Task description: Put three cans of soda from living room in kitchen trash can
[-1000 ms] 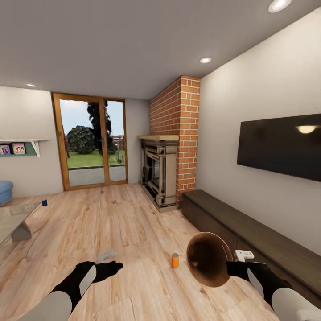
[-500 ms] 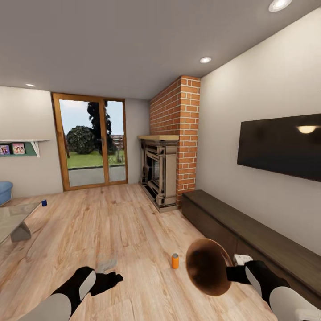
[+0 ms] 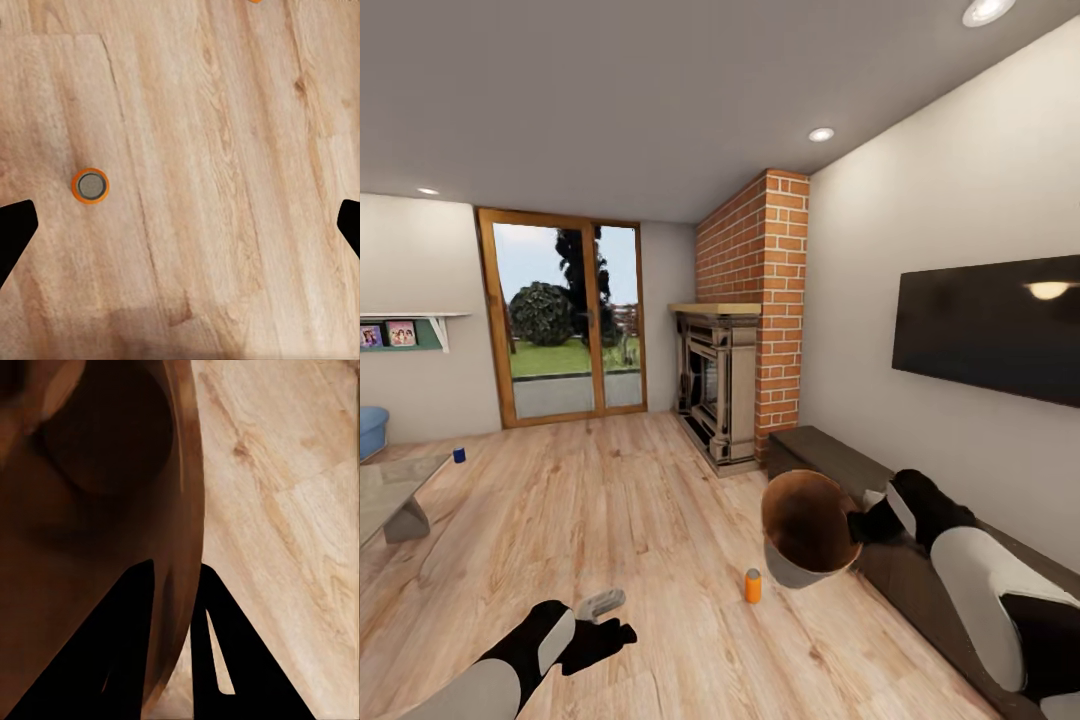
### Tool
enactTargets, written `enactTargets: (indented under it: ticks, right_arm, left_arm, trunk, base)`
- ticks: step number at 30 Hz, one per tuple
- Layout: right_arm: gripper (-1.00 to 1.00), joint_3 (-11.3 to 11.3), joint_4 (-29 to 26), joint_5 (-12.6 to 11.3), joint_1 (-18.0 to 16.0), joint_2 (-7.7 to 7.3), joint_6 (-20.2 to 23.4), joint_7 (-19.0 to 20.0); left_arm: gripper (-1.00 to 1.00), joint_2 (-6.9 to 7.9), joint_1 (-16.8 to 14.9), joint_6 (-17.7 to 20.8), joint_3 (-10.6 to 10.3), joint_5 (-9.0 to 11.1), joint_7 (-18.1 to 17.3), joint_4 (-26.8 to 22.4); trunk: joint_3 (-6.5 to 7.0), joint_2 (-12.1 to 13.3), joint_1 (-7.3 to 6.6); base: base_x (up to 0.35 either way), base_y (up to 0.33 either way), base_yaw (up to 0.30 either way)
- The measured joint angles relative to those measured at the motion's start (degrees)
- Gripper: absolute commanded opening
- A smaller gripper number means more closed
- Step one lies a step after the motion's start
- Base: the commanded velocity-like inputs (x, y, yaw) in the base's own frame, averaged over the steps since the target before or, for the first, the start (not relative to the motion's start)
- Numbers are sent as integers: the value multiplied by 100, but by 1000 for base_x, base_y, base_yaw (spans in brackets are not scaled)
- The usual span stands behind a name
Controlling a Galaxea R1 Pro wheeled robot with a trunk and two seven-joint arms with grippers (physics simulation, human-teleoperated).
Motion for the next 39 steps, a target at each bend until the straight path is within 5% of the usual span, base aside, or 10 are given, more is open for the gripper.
enactTargets:
  ticks: [2, 6, 10, 13, 16, 22, 30, 39]
  right_arm:
    - [-100, -31, -26, -154, -109, 5, 125, 34]
    - [-100, 17, 12, 119, -249, 15, 225, 49]
    - [-100, 20, 24, -16, -272, 30, 243, 64]
    - [-100, 30, 21, 5, -281, 39, 244, 64]
    - [-100, 53, 20, 131, -285, 61, 230, 58]
    - [-100, 45, 18, 8, -287, 113, 233, 69]
    - [-100, 56, 4, 35, -288, 126, 229, 70]
    - [-100, 65, -6, 52, -287, 190, 225, 63]
  left_arm:
    - [100, 2, 2, -1, 0, 2, 5, -6]
    - [100, 22, 3, -8, 29, 26, -8, -44]
    - [100, 70, -8, -6, 51, 53, -15, -71]
    - [100, 258, -15, -4, 65, 67, -18, -113]
    - [100, 602, -18, -2, 81, 82, -5, -157]
    - [100, 811, -21, -17, 102, 105, 43, -325]
    - [100, 840, -43, -20, 222, 104, 75, -462]
    - [100, 800, -595, 17, 241, 101, 386, -513]
  trunk:
    - [0, 0, 0]
    - [-1, 0, 0]
    - [-1, 0, 0]
    - [-1, 0, 0]
    - [-2, 0, 0]
    - [-1, 0, 0]
    - [-1, 0, 0]
    - [-109, -239, 131]
  base:
    - [0, 0, 0]
    - [0, 0, 0]
    - [0, 0, 0]
    - [0, 0, 0]
    - [0, 0, 0]
    - [0, 0, 0]
    - [0, 0, 0]
    - [0, 0, 0]
